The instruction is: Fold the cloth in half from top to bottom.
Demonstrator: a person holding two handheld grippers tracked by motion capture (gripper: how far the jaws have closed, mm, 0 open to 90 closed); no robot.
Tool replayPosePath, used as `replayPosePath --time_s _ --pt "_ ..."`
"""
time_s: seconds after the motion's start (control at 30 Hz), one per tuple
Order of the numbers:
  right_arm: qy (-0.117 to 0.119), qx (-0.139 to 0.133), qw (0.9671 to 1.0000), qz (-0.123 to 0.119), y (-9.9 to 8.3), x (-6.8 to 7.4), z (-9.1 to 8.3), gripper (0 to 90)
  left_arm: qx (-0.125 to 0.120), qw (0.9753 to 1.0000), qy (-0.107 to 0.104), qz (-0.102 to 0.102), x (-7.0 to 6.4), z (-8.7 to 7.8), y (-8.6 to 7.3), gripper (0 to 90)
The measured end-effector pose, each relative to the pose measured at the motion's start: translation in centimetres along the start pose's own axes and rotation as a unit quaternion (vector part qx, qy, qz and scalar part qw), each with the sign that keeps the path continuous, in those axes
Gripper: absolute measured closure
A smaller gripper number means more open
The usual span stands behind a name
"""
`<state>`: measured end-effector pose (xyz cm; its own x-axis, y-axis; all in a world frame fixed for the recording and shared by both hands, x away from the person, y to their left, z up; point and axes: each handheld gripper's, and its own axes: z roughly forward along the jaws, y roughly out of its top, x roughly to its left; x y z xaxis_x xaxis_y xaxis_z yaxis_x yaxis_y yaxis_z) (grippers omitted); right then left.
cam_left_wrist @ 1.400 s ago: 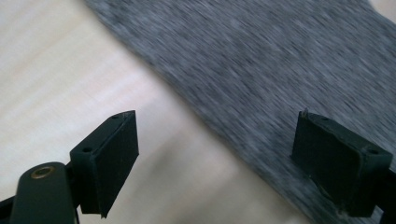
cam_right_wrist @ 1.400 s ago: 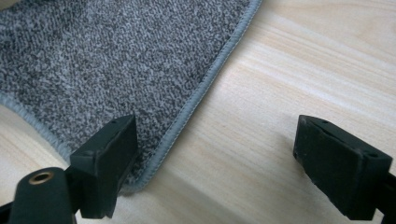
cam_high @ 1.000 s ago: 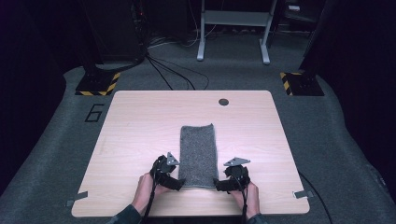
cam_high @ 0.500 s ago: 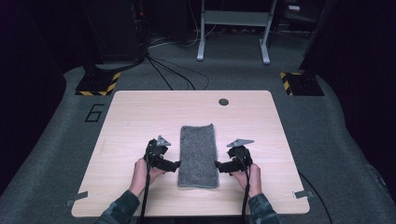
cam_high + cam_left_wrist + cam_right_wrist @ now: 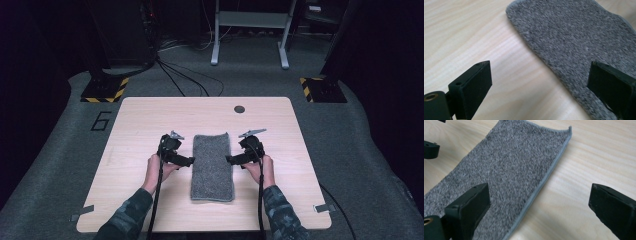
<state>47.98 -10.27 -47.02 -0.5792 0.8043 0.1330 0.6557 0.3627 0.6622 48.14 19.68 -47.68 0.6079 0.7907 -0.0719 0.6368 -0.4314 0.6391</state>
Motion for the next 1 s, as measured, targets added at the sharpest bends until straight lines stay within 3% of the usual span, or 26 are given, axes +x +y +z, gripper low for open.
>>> replayPosePath --time_s 0.17,0.67,0.77,0.83,1.0 --pt "0.007 0.009 0.9999 0.005 0.8 -0.5 1.1 3.1 0.001 0.9998 -0.003 -0.017 0.9 1.0 0.8 5.9" --pt "0.01 0.02 0.9995 0.022 3.8 -2.1 4.2 6.8 0.006 0.9994 0.004 -0.033 2.6 4.3 4.4 9.2" --pt "-0.002 0.022 0.9996 0.016 4.3 -2.5 4.9 11.9 0.013 0.9994 0.011 -0.031 2.9 4.9 4.7 10.7" --pt "0.006 0.027 0.9992 0.028 4.5 -2.7 5.5 14.4 0.01 0.9992 0.012 -0.038 3.1 5.2 4.9 11.6" --pt "-0.008 0.026 0.999 0.037 5.1 -3.1 6.6 25.8 0.009 0.9989 0.026 -0.038 3.5 5.9 5.3 15.0"
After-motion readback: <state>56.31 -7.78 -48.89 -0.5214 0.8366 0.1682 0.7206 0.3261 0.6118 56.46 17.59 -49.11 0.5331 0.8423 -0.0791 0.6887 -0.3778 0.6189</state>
